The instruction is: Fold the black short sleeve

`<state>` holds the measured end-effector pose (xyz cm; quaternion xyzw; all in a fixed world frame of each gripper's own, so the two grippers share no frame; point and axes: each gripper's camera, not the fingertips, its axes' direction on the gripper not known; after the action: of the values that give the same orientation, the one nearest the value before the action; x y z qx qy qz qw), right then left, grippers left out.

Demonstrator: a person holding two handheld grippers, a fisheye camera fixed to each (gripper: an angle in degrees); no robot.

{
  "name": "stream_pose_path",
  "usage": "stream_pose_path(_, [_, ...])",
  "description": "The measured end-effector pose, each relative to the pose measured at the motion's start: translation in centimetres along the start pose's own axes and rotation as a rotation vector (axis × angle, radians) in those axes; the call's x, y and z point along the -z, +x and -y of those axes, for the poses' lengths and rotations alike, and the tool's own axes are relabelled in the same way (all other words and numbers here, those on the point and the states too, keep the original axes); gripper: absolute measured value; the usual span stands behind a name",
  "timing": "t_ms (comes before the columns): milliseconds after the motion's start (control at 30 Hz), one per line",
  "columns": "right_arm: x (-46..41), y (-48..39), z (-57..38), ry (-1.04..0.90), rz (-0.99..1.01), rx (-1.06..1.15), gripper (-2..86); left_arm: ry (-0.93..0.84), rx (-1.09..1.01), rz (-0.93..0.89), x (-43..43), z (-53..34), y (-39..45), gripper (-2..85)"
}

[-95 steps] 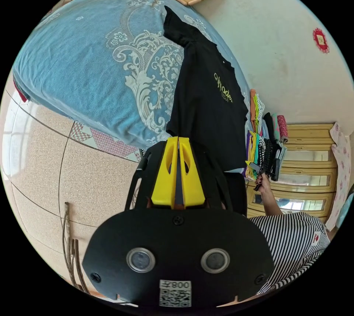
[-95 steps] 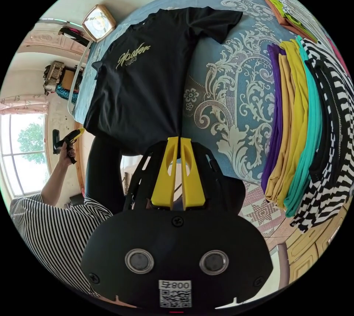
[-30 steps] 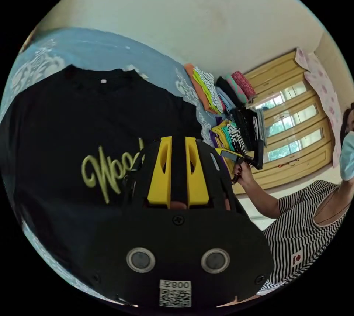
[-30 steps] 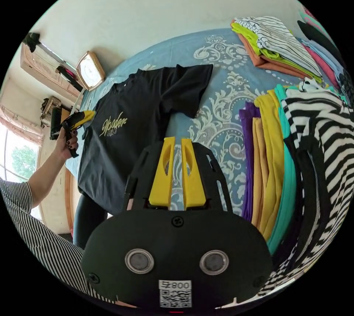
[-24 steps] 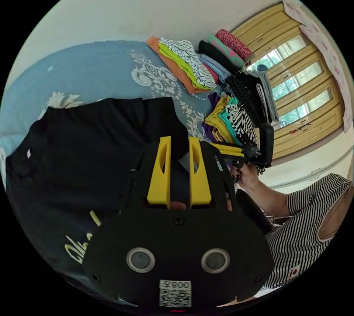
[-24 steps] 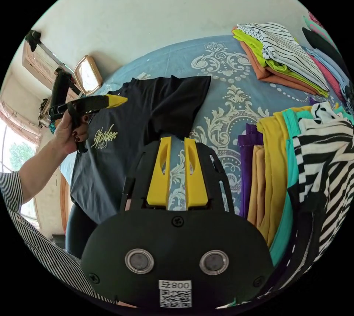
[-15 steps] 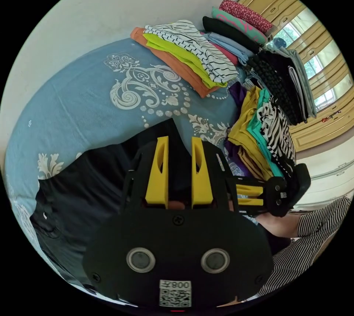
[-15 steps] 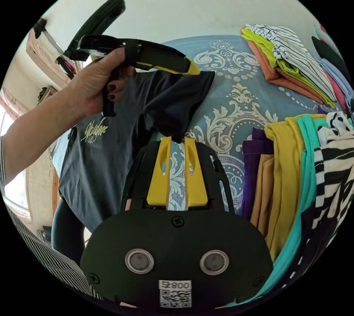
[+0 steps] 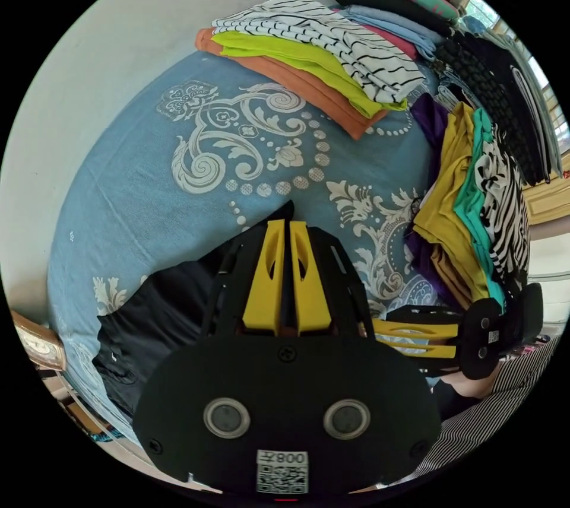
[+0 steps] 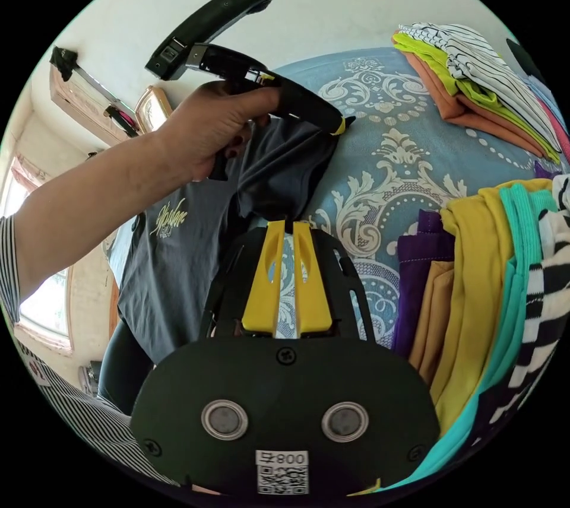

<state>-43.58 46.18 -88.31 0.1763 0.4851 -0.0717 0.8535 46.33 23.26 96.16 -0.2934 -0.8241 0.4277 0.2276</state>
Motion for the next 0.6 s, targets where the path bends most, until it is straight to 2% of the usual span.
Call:
stream_pose_path(300, [0.5, -1.0, 0.1, 0.137, 0.042, 0.062, 1.7, 0.248, 0.217, -0.256, 6.3, -2.3, -9.4, 1.6])
stream_pose_path(467, [1.2, -3.8, 0.5, 0.221, 0.093, 0.176, 1.6, 0.398, 0.41, -0.493, 7.4, -9.1, -17.6, 1.6])
stream_pose_path(600, [-0.4, -6.7, 1.0, 0.22, 0.131, 0.263, 1.6, 0.434, 0.505, -0.568, 6.1, -13.9, -21.8, 1.6])
